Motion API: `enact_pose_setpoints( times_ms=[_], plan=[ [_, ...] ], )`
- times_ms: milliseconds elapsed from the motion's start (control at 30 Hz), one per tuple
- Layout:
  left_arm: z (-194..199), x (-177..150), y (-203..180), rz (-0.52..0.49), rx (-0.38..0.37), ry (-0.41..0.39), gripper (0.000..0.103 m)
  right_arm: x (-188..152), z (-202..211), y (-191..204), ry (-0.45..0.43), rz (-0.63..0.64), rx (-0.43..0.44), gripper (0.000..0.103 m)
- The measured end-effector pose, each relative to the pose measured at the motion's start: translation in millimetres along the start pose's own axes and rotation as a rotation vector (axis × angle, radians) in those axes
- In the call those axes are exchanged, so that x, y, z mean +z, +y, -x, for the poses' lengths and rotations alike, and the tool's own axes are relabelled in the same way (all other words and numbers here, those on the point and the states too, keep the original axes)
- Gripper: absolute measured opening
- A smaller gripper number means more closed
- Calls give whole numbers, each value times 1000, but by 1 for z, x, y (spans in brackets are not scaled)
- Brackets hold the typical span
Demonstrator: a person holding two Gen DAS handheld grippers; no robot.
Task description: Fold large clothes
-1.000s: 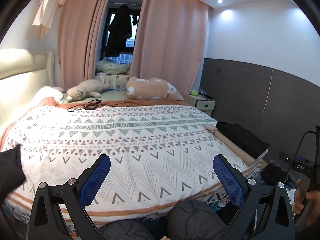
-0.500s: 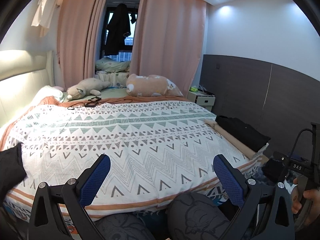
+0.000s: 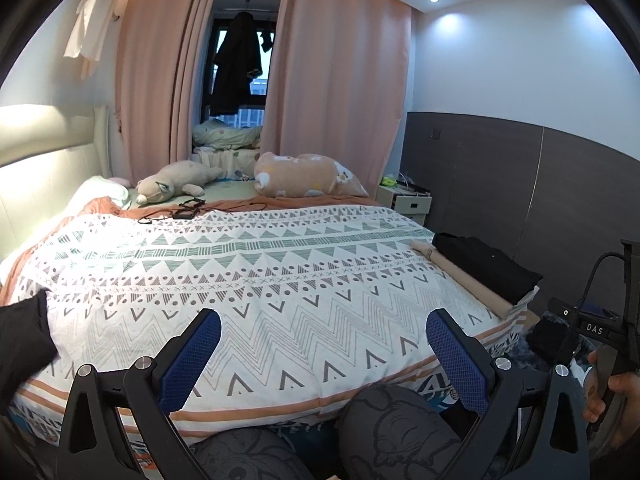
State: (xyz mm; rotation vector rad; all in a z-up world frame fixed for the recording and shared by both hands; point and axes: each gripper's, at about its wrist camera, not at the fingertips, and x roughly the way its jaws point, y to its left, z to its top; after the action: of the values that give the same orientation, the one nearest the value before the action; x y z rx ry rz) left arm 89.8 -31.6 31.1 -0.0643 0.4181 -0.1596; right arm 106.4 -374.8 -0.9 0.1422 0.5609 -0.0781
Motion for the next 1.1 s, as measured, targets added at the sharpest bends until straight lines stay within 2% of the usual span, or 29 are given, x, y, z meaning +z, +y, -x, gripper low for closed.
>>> enact_pose_setpoints(
  times_ms=[1100],
  plan=[
    [10, -1, 0, -1, 8, -19, 103, 5, 8, -7, -31, -31, -29, 103]
  ],
)
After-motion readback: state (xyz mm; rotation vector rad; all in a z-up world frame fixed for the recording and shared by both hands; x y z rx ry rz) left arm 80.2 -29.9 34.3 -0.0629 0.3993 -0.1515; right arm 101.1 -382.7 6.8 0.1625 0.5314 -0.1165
